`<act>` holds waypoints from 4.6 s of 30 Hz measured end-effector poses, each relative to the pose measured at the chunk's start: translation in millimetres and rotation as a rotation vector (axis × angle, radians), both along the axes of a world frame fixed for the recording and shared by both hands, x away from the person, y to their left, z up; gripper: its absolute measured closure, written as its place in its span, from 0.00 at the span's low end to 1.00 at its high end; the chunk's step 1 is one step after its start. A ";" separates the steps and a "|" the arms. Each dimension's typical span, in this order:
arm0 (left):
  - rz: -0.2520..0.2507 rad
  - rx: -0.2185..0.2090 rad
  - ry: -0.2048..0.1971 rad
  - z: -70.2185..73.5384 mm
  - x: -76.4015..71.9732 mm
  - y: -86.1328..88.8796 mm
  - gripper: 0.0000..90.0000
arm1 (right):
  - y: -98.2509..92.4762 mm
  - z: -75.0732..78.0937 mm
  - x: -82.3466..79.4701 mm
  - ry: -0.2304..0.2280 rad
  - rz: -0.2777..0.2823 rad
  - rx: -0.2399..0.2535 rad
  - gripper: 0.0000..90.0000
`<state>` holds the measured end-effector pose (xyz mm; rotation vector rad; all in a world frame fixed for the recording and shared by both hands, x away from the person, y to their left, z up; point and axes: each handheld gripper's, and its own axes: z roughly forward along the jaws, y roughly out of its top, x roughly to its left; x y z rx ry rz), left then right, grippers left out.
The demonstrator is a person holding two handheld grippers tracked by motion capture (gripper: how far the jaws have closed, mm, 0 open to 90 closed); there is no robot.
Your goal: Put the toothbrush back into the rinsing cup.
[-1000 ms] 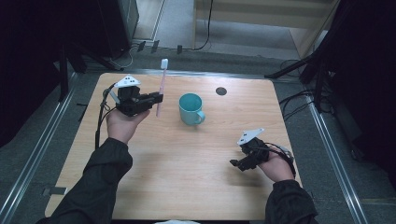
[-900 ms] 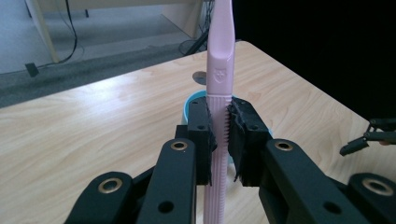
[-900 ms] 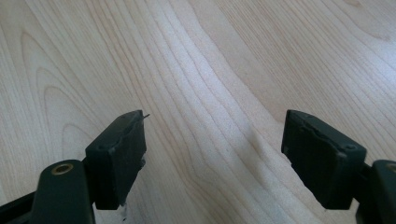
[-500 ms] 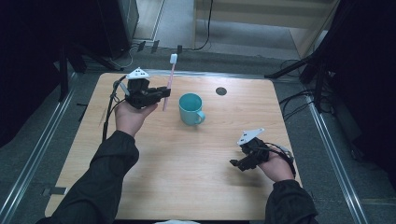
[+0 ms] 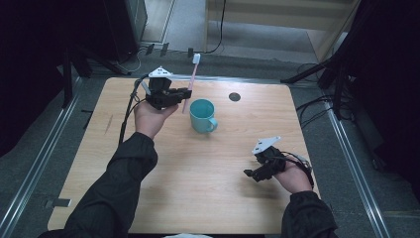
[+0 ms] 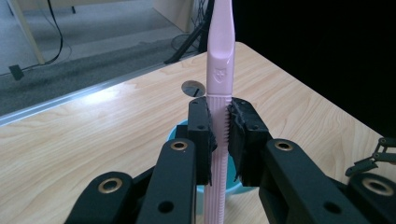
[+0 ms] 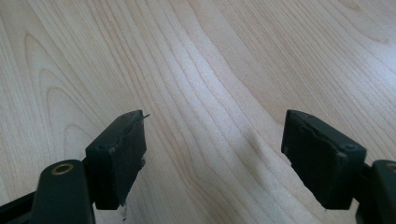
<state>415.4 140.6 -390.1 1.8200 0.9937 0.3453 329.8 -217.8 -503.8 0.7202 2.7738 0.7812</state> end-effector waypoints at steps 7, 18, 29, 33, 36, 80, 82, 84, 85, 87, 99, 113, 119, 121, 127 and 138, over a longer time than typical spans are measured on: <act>-0.010 0.009 0.005 -3.8 13.6 -16.1 0.88 | -0.1 -0.1 0.2 -0.001 0.006 -0.001 0.24; -0.007 0.022 0.015 -21.9 26.8 -33.7 0.88 | -0.1 0.0 0.2 -0.003 0.008 -0.001 0.24; 0.026 0.014 0.021 -45.5 28.0 -41.4 0.88 | 0.3 -0.3 0.1 -0.002 0.008 -0.002 0.24; 0.031 0.017 0.031 -54.8 26.6 -39.6 0.88 | 0.5 -0.5 0.3 0.000 0.011 -0.004 0.24; 0.030 0.020 0.048 -60.1 26.2 -38.9 0.88 | 0.8 -0.7 0.2 0.002 0.010 -0.006 0.24; 0.003 0.110 0.166 -82.0 30.2 -46.0 0.86 | 1.8 -0.7 1.2 0.002 0.015 -0.007 0.24; 0.002 0.117 0.171 -81.3 30.4 -46.7 0.85 | 1.8 -0.7 1.2 0.002 0.016 -0.008 0.24; -0.002 0.116 0.179 -80.0 30.6 -46.8 0.83 | 1.7 -0.7 1.2 0.003 0.014 -0.007 0.24; -0.002 0.114 0.177 -79.2 30.5 -47.0 0.83 | 1.7 -0.7 1.2 0.003 0.013 -0.007 0.24; -0.006 0.116 0.175 -77.2 30.0 -47.0 0.83 | 1.6 -0.8 1.3 0.002 0.014 -0.007 0.24; -0.053 0.149 0.156 -45.1 19.6 -41.1 0.70 | 1.7 -1.2 1.3 0.004 0.013 -0.008 0.24; -0.122 0.193 0.193 -15.0 -8.9 -17.8 0.53 | 1.5 -2.7 1.2 0.007 0.015 -0.019 0.24; -0.134 0.242 0.190 -14.3 -23.5 -3.8 0.49 | 1.8 -3.7 1.0 0.010 0.012 -0.025 0.24; -0.134 0.251 0.200 -17.1 -26.5 1.5 0.49 | 1.8 -3.8 0.8 0.012 0.010 -0.026 0.24; -0.132 0.251 0.227 -26.8 -37.7 15.0 0.48 | 1.8 -4.8 0.5 0.013 0.014 -0.032 0.24; -0.147 0.242 0.255 -43.7 -53.9 26.7 0.46 | 1.7 -5.5 -0.5 0.021 0.012 -0.038 0.24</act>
